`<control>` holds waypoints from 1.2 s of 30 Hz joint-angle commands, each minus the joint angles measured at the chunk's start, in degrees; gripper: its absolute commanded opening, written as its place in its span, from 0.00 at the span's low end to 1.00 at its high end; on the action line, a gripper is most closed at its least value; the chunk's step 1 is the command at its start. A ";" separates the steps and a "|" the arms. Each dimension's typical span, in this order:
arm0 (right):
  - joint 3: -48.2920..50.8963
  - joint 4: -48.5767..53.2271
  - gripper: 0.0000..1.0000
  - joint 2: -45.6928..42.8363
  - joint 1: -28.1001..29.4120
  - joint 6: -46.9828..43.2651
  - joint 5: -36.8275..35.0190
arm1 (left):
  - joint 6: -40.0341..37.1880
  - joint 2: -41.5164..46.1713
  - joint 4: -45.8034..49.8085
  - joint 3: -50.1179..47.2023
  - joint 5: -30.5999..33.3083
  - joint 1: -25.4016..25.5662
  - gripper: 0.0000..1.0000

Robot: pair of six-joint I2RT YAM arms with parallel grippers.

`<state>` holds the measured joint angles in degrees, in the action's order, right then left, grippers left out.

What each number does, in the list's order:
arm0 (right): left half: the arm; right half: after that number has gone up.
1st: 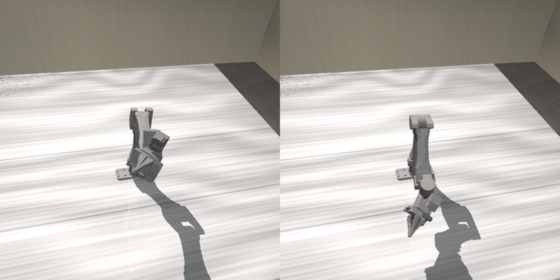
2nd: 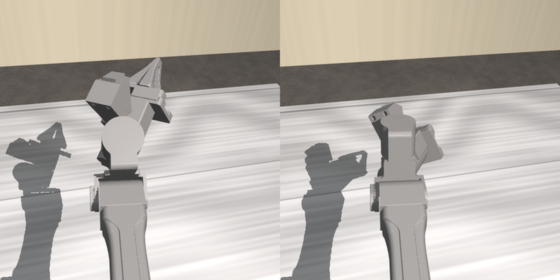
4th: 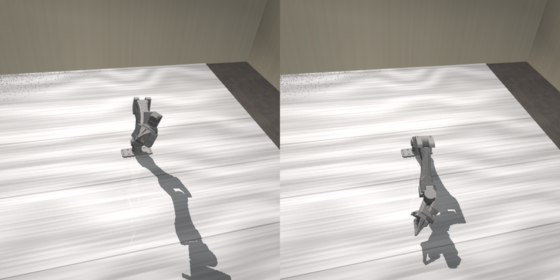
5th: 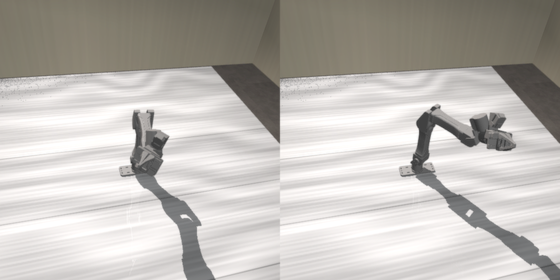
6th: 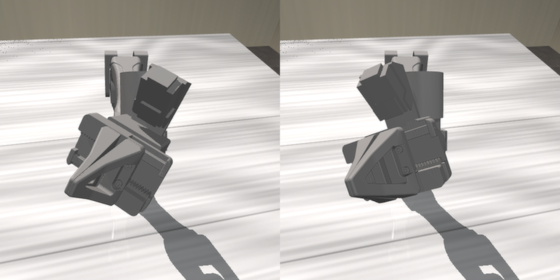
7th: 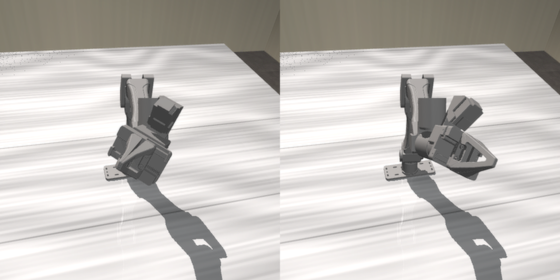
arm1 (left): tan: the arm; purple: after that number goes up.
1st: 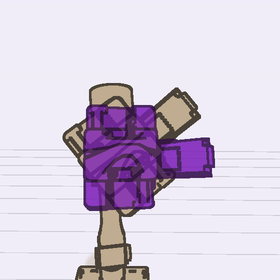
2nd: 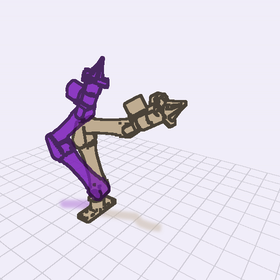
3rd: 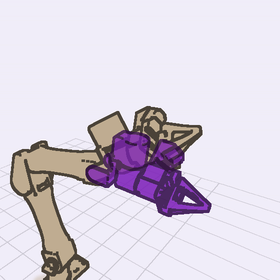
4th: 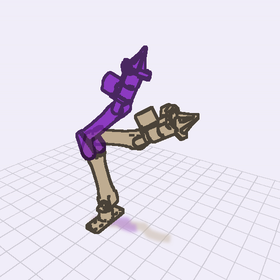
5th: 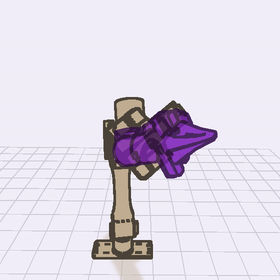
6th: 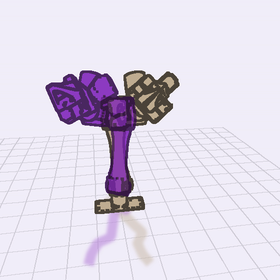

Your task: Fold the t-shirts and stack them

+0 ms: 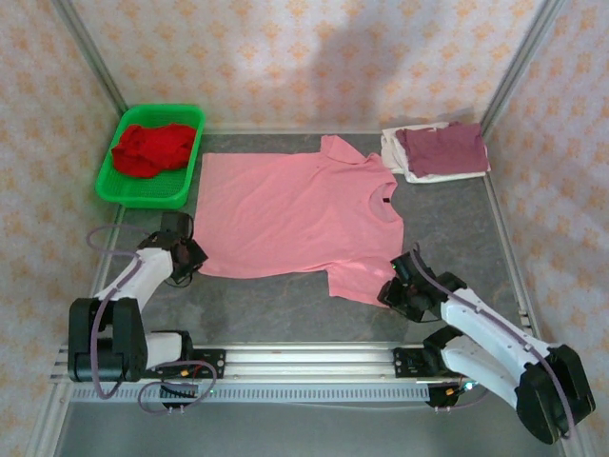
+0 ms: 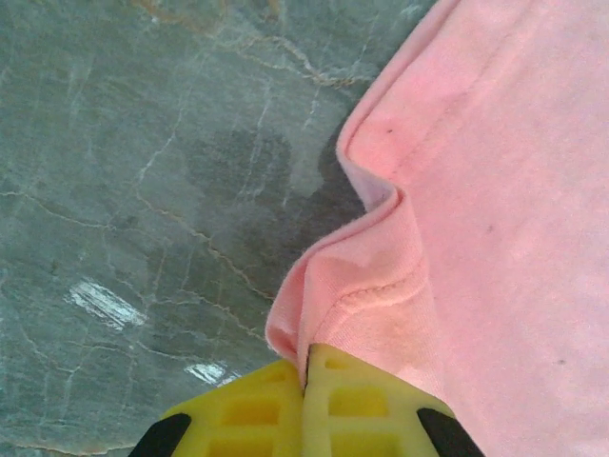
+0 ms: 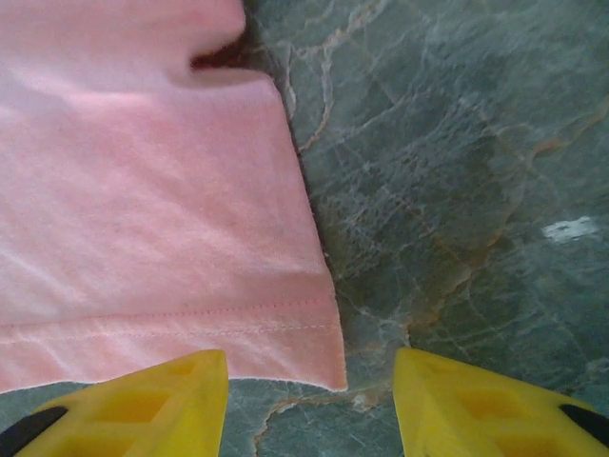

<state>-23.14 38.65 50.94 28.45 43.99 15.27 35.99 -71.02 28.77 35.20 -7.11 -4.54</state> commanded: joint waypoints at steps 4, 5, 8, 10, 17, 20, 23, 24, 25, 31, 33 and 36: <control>0.72 -5.88 0.42 1.56 -0.15 1.32 1.02 | 0.58 2.44 -0.41 -1.32 -0.16 -0.03 0.00; 0.87 -6.77 0.42 1.85 -0.15 1.49 0.82 | 0.55 2.46 -0.36 -1.36 -0.19 -0.03 0.00; 0.64 -8.24 0.38 3.54 -0.14 1.45 0.29 | 0.41 2.50 -0.22 -1.45 -0.09 -0.03 0.00; 0.81 -8.95 0.35 5.01 -0.15 1.45 0.07 | 0.40 2.77 -0.11 -1.36 -0.10 -0.04 0.00; 0.55 -6.57 0.24 4.46 -0.14 1.81 -3.17 | 0.86 2.76 -0.84 -1.70 -0.25 -0.03 0.00; 0.07 -4.64 0.14 2.02 -0.40 2.00 -4.60 | 1.10 2.24 -1.01 -1.72 -0.36 -0.03 0.00; -1.56 -0.54 0.05 -0.87 -0.96 1.65 -5.74 | 1.44 2.63 -0.18 -1.28 -0.11 -0.03 0.00; -2.04 0.79 0.01 -1.82 -1.19 1.55 -6.09 | 1.62 3.03 0.08 -1.27 0.04 -0.03 0.00; -2.63 2.05 0.00 -2.94 -1.52 1.46 -6.16 | 1.76 3.62 0.35 -1.27 0.08 -0.03 0.00; -6.18 9.21 0.00 -7.78 -2.67 1.01 -4.34 | 3.68 7.27 2.74 -2.38 -1.74 -0.06 0.00; -7.24 11.84 0.00 -8.77 -2.69 0.77 -3.88 | 4.37 8.91 3.64 -3.15 -3.13 -0.04 0.00; -8.53 14.82 0.00 -10.20 -2.65 0.75 -2.52 | 5.30 12.59 5.61 -4.21 -4.33 -0.03 0.00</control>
<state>-29.69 46.50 41.91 26.04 45.41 12.27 39.33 -61.21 30.46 32.12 -9.93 -4.54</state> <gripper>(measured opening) 0.046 0.044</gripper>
